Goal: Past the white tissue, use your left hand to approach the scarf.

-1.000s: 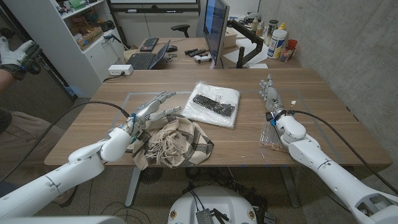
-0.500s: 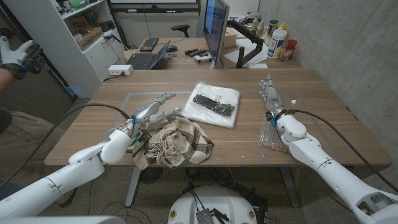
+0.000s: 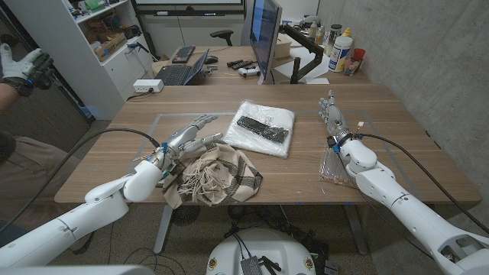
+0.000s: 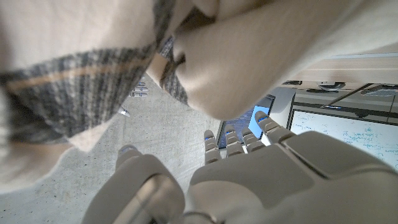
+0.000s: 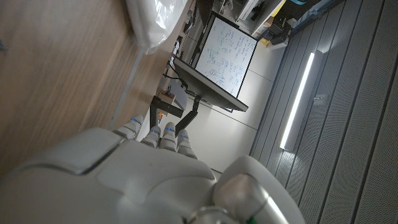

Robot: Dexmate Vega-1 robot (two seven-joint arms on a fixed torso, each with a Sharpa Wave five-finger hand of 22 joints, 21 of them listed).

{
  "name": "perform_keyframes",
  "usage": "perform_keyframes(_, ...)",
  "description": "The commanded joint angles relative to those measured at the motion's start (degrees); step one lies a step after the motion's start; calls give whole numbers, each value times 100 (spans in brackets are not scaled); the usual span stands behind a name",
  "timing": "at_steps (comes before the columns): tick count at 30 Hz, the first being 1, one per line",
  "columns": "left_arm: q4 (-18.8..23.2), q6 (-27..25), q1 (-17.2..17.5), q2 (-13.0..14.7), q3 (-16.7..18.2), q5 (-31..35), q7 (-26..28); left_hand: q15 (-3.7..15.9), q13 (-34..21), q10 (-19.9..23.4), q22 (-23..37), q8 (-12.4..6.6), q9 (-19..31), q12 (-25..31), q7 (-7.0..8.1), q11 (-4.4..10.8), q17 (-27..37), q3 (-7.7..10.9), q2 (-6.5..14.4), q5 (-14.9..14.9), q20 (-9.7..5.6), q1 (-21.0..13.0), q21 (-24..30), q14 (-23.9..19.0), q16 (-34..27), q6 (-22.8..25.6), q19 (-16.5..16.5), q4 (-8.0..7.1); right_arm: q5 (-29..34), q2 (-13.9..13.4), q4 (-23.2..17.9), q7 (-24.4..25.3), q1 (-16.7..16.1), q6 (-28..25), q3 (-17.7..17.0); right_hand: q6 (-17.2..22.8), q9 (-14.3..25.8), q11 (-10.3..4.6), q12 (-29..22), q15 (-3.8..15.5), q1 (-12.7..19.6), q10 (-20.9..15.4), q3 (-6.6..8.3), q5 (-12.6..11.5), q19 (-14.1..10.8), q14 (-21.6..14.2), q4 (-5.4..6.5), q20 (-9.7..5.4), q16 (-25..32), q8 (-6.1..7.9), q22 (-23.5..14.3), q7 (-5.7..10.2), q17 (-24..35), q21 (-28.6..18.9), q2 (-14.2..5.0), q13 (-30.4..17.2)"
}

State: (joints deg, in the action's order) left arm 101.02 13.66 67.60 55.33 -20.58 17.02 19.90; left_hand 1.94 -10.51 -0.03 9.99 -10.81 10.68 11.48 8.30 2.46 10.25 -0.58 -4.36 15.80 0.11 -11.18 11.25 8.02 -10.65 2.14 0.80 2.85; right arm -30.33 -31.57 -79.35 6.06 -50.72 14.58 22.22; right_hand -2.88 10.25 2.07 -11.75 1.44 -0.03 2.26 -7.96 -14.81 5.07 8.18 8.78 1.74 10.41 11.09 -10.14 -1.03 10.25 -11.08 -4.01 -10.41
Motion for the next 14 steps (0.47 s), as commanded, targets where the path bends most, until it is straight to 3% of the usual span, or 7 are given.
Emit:
perform_keyframes(1,-18,53,24,10,-41,43,-83,54,-27,14,21,-32,17,41,33,31,13,-38,-5,24,10,46,21,-27,-36,-28,49,3,-13,-51,-26,1,1,-56,-18,29,22,-14,-46,-13,55,-8,-10,-42,30,-37,3,1,27,-13,-17,-10,10,-18,-262,-16)
perform_keyframes(14,-26,88,68,-20,-21,50,-20,56,-27,20,20,-39,17,40,31,20,12,-52,-4,40,-2,63,21,-35,-34,-14,60,-1,0,-49,25,-37,36,-55,5,61,22,-39,-72,-16,54,-78,-11,-41,26,-48,3,-2,29,-4,-17,-13,10,-20,-265,-15)
